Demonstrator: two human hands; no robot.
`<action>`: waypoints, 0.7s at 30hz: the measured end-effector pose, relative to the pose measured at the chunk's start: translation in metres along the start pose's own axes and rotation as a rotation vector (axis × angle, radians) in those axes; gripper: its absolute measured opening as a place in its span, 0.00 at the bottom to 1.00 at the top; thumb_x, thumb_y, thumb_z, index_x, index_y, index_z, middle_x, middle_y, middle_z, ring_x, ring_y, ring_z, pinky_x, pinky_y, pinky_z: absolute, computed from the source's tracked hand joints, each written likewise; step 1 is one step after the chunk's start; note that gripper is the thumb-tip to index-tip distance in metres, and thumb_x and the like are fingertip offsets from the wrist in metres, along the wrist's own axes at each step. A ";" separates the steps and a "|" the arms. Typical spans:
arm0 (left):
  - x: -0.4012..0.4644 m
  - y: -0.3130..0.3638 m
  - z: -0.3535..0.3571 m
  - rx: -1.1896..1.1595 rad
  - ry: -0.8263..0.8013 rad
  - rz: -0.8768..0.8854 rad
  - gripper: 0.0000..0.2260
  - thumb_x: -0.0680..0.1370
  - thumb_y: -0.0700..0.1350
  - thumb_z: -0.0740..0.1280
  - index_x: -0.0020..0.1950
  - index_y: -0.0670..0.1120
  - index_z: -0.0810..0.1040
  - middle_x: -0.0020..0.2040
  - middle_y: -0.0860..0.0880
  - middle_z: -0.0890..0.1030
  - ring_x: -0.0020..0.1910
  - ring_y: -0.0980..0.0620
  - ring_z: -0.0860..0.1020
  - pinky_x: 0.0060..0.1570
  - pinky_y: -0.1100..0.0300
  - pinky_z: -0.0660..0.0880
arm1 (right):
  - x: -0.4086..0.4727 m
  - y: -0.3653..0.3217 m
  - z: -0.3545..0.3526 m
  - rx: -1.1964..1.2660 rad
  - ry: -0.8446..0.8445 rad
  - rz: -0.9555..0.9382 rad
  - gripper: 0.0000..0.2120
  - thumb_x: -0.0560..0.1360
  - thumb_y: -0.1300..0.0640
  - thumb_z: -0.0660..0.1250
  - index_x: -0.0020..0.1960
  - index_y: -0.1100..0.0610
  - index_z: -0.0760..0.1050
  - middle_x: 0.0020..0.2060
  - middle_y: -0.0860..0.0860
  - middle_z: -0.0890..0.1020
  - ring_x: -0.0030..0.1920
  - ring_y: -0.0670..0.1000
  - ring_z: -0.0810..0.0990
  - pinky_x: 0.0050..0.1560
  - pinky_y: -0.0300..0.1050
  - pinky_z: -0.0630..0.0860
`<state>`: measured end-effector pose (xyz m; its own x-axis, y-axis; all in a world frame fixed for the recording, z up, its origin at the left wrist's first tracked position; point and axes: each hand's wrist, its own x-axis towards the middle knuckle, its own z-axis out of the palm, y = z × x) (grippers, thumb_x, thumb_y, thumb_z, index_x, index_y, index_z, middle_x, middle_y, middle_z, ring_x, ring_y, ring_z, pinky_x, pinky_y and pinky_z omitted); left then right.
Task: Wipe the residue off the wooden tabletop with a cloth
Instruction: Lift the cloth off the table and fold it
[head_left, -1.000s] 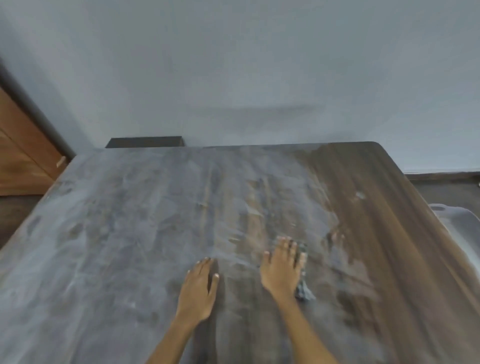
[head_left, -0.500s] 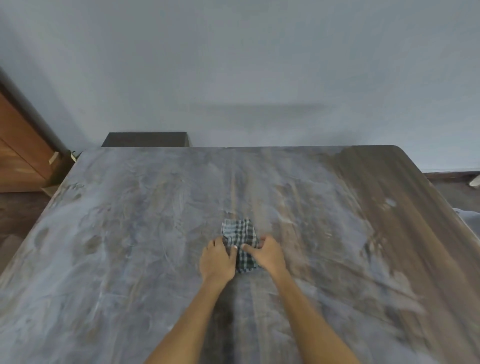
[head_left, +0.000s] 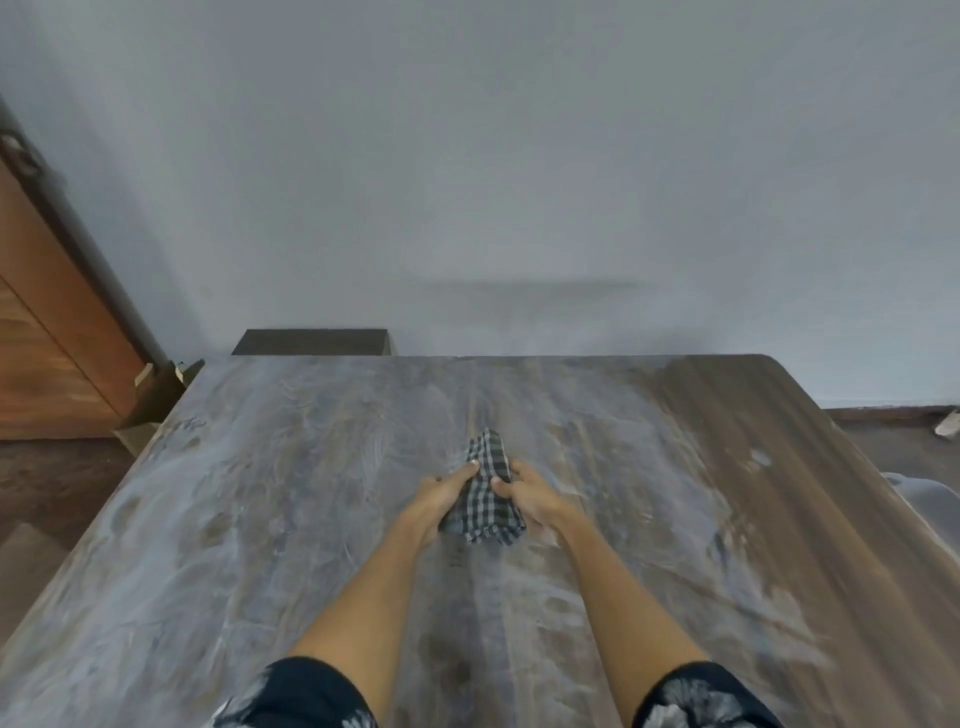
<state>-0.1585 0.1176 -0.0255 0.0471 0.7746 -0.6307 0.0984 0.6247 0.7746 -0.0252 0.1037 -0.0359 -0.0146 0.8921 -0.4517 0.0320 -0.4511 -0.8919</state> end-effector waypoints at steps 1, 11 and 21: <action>-0.007 0.016 0.001 -0.066 -0.011 0.036 0.23 0.72 0.52 0.71 0.58 0.36 0.76 0.53 0.40 0.81 0.46 0.44 0.81 0.36 0.58 0.77 | -0.002 -0.018 -0.002 -0.008 0.005 -0.044 0.15 0.79 0.65 0.59 0.66 0.63 0.66 0.61 0.60 0.75 0.60 0.60 0.76 0.61 0.56 0.72; -0.088 0.212 -0.004 -0.131 0.097 0.552 0.16 0.77 0.42 0.66 0.62 0.36 0.73 0.57 0.38 0.79 0.50 0.41 0.79 0.50 0.46 0.78 | -0.046 -0.223 -0.030 0.103 -0.067 -0.432 0.21 0.79 0.71 0.52 0.70 0.56 0.62 0.63 0.61 0.74 0.60 0.61 0.75 0.56 0.62 0.75; -0.219 0.345 -0.001 -0.215 0.132 0.974 0.11 0.77 0.42 0.67 0.57 0.38 0.77 0.49 0.43 0.80 0.42 0.47 0.79 0.37 0.56 0.77 | -0.126 -0.388 -0.038 0.253 -0.126 -0.772 0.22 0.78 0.69 0.57 0.69 0.54 0.66 0.57 0.59 0.78 0.54 0.58 0.80 0.51 0.57 0.79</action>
<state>-0.1362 0.1638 0.3797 -0.0999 0.9540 0.2825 -0.1065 -0.2926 0.9503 0.0022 0.1671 0.3684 -0.0531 0.9506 0.3057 -0.2591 0.2825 -0.9236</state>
